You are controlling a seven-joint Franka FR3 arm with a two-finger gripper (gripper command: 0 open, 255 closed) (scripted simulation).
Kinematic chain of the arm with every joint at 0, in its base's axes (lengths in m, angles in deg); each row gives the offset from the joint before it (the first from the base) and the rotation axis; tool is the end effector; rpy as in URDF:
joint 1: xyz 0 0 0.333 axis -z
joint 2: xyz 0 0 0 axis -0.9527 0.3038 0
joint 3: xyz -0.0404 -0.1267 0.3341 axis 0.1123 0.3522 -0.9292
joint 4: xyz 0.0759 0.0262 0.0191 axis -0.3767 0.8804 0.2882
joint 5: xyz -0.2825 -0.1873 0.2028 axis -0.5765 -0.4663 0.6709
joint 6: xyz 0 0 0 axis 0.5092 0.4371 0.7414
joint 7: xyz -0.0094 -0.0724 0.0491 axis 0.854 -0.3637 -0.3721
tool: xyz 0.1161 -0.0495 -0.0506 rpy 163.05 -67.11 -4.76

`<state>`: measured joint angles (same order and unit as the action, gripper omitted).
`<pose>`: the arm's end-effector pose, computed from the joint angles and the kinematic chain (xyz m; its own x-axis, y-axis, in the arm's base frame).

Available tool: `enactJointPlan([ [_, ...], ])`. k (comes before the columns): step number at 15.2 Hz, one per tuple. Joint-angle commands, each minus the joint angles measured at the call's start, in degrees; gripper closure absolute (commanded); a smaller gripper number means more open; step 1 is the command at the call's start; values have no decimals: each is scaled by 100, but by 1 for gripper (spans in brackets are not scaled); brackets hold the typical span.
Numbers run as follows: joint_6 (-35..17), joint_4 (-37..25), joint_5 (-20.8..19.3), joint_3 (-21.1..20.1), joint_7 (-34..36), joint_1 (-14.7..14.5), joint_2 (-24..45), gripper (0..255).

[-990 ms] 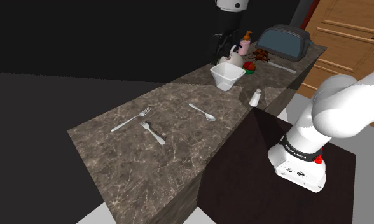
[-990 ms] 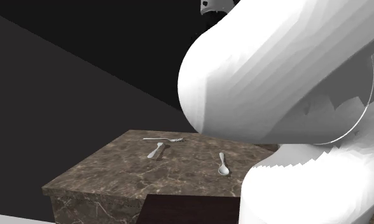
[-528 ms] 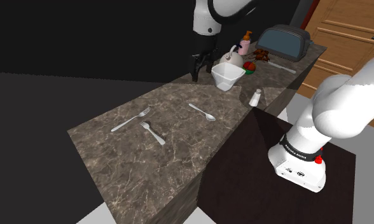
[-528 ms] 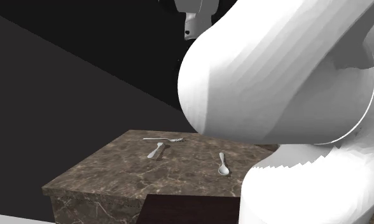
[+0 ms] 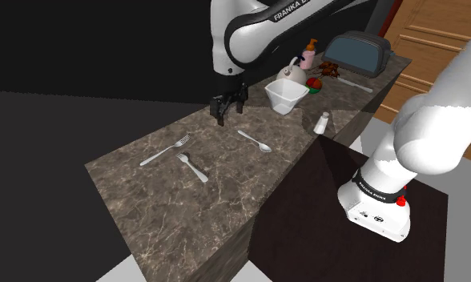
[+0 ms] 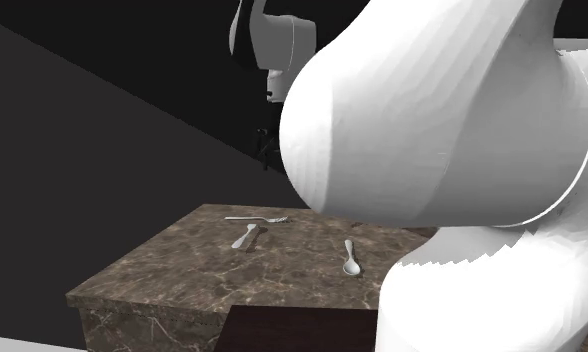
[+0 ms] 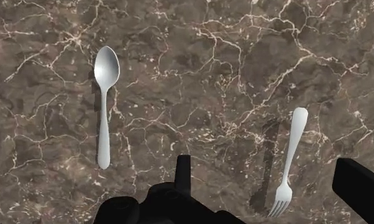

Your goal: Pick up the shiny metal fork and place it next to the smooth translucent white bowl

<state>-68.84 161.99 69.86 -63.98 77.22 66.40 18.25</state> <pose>0.4717 0.1644 0.3889 0.9978 -0.0132 -0.0654 -0.0147 -0.9996 -0.0221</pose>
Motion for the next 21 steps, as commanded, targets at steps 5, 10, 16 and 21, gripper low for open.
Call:
enactJointPlan([
  [5,-448,-737,-297,-155,598,-198,1350,0],
  [10,-634,-1530,-560,-146,1036,-456,2473,0],
  [16,-636,-2735,-779,-53,1427,-824,3835,0],
  [21,-857,-2773,-825,-13,1469,-882,4103,0],
])
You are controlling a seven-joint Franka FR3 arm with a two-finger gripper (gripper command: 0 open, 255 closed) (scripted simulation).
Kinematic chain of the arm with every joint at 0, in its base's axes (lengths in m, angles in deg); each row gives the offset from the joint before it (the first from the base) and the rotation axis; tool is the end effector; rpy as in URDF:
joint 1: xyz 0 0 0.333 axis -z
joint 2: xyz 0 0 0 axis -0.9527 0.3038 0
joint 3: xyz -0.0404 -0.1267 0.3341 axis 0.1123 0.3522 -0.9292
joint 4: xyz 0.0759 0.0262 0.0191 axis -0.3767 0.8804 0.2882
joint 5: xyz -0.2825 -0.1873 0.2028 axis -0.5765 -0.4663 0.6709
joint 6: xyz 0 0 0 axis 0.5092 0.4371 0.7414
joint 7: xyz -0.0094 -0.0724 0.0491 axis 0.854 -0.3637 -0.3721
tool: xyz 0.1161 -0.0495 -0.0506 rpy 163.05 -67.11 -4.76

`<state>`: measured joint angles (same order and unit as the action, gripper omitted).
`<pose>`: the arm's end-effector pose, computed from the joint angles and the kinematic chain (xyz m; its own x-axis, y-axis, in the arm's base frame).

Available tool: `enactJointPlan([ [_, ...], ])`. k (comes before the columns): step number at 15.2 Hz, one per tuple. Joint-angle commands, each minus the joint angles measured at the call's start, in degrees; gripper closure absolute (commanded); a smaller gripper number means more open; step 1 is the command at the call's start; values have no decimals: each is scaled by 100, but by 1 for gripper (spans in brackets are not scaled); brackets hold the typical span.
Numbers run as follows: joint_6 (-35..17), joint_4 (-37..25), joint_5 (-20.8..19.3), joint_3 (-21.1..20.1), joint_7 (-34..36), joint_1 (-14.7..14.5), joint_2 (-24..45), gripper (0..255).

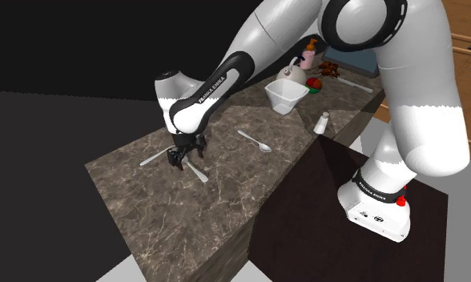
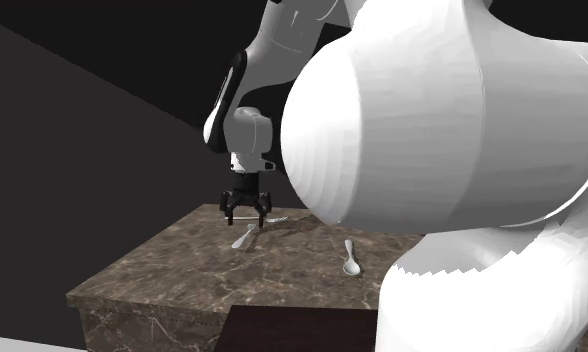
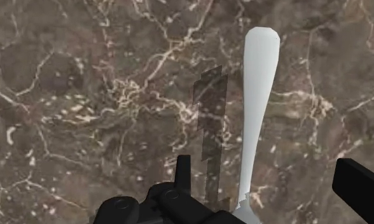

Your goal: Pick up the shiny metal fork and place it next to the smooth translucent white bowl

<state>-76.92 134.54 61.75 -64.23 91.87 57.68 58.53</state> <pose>0.5946 0.2963 0.1917 0.9879 -0.0546 -0.1455 -0.0568 -0.9983 -0.0115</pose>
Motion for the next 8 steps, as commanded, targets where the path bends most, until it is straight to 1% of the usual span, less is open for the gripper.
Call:
enactJointPlan([
  [1,-105,-20,-23,20,10,-18,125,0],
  [3,-247,-7,-49,41,26,-42,254,0],
  [8,-247,-7,-49,41,26,-42,254,0],
])
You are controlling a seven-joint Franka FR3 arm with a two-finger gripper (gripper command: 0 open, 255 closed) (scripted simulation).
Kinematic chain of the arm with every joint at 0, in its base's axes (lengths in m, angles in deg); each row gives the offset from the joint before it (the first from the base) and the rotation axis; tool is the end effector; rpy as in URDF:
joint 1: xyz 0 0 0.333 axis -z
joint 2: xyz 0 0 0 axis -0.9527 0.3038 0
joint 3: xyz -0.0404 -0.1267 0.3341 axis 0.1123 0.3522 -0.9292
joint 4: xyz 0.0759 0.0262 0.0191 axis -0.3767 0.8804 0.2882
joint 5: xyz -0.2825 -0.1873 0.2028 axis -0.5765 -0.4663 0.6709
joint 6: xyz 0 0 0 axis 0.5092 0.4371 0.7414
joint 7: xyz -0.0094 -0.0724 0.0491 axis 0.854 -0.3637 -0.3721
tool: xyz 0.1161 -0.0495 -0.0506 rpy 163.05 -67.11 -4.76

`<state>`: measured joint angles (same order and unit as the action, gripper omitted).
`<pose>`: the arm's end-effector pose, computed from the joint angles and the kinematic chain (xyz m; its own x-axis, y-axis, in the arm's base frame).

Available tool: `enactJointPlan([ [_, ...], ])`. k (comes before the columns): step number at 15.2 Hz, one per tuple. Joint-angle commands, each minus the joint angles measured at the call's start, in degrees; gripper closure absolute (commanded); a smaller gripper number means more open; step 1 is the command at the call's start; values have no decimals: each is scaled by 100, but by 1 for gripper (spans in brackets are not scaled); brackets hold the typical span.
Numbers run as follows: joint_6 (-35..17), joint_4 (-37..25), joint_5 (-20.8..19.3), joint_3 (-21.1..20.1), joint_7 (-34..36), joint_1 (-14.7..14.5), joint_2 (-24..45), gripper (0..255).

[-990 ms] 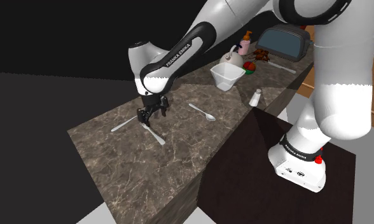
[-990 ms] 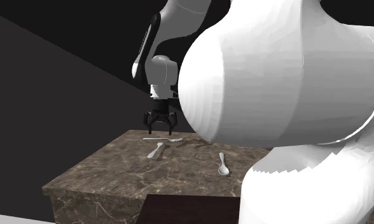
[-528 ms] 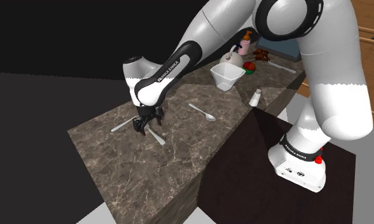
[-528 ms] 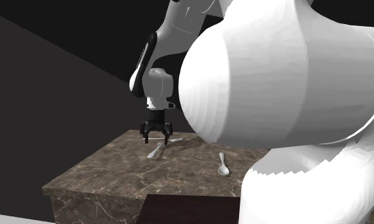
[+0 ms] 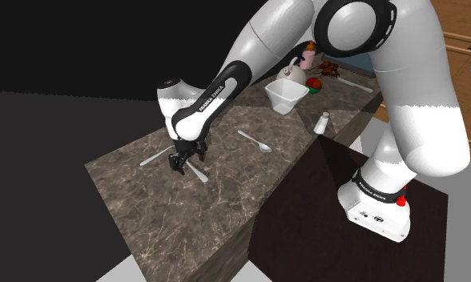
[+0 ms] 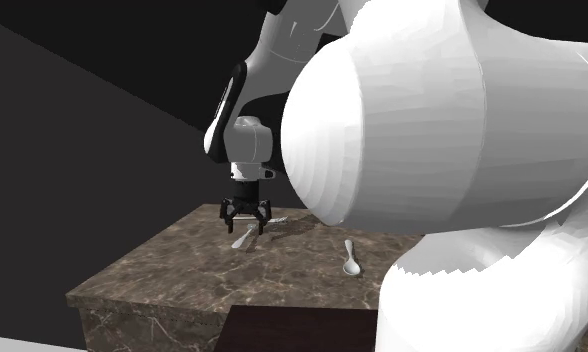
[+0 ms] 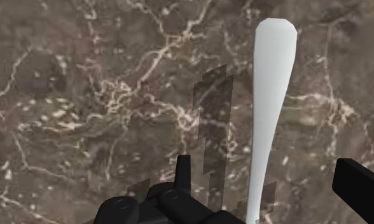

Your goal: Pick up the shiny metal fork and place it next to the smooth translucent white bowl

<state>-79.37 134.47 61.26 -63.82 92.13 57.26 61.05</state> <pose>0.5940 0.2975 0.1660 0.9879 -0.0547 -0.1453 -0.0570 -0.9983 -0.0116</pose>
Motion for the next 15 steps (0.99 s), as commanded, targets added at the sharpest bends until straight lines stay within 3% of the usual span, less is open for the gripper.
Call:
enactJointPlan([
  [1,-2,1,0,0,0,0,1,0],
  [3,-2,1,0,0,0,0,1,0],
  [4,-2,1,0,0,0,0,1,255],
  [15,92,26,21,-20,-5,16,-120,255],
])
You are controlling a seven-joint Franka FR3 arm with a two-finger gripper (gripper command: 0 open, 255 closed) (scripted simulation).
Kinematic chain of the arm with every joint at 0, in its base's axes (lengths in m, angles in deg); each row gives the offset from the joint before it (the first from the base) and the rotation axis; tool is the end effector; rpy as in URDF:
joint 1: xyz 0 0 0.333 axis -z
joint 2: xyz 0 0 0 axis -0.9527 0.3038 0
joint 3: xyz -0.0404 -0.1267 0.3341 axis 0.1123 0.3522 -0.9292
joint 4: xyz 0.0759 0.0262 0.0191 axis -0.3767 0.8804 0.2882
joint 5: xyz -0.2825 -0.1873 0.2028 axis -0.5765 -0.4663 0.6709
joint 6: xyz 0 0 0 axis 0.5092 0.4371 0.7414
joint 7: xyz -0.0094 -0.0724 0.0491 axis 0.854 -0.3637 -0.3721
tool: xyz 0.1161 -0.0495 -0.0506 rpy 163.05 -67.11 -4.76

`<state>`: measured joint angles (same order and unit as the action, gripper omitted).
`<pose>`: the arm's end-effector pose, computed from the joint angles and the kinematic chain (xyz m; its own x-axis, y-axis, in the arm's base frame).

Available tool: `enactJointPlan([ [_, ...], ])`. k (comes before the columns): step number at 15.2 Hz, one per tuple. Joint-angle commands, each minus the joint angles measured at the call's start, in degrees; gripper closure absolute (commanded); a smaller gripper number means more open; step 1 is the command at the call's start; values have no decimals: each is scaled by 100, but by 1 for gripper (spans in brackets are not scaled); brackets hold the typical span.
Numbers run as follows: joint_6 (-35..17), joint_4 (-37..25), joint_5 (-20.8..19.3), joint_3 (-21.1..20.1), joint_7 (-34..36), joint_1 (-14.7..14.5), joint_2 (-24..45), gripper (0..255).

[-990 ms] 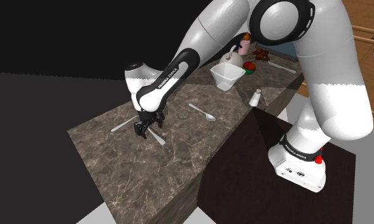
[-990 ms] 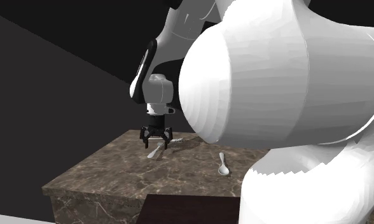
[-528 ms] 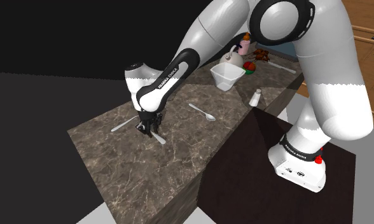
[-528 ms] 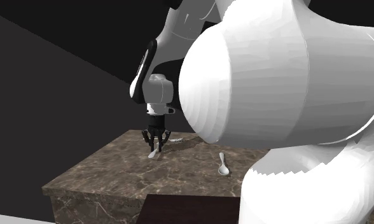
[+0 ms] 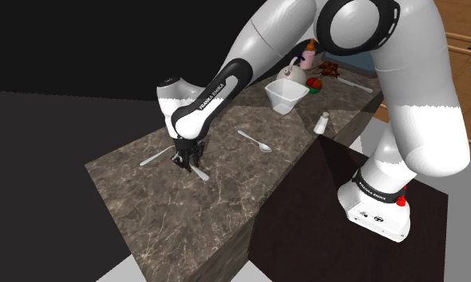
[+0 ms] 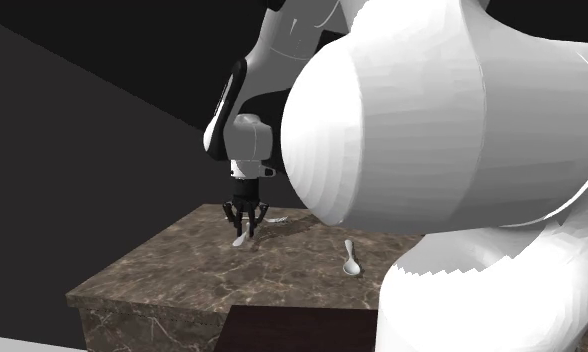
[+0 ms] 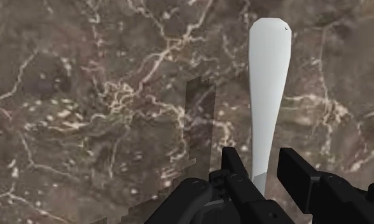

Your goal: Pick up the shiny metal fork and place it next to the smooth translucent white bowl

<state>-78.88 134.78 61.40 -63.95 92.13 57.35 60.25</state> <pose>0.5928 0.2973 0.1727 0.9879 -0.0549 -0.1454 -0.0572 -0.9983 -0.0115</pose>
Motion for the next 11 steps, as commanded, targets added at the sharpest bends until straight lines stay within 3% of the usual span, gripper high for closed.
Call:
enactJointPlan([
  [1,91,5,19,-17,-9,15,-98,255],
  [11,609,32,132,-108,-39,87,-649,255],
])
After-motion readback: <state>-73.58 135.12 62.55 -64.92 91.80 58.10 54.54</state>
